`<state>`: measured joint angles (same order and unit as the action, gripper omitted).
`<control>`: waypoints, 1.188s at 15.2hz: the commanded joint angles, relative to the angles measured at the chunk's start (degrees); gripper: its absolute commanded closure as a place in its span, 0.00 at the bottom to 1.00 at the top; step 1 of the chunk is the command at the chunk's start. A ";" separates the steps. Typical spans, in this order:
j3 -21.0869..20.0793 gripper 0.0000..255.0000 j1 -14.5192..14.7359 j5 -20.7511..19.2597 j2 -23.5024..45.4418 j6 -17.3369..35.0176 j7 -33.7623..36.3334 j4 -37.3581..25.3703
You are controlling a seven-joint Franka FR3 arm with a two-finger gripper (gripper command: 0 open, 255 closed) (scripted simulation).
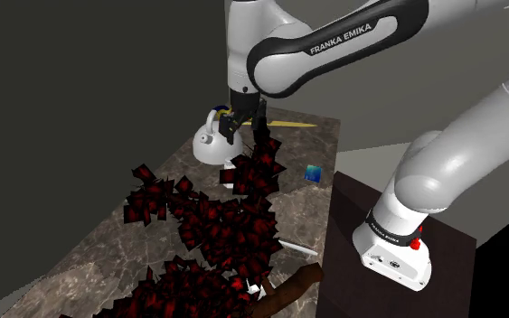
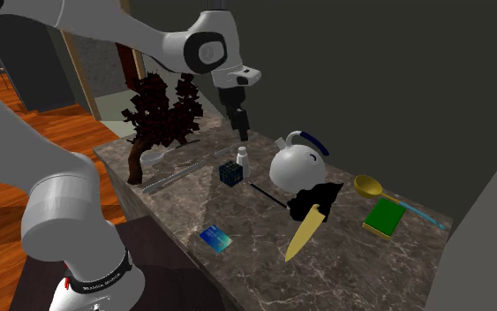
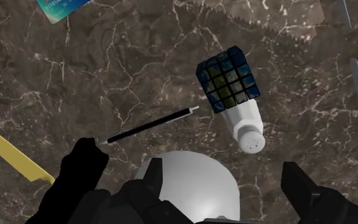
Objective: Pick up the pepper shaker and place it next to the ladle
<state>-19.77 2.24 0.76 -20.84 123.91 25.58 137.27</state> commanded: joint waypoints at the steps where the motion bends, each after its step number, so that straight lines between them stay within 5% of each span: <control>1: -2.12 0.00 -0.20 -1.81 3.87 3.15 2.59 -0.37; 5: -5.36 0.00 -0.84 -6.74 11.51 7.14 7.80 -2.80; 18: -5.58 0.00 -1.64 -9.92 15.81 12.89 10.04 -0.82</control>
<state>-25.35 0.60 -9.15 -5.04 136.77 35.61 136.43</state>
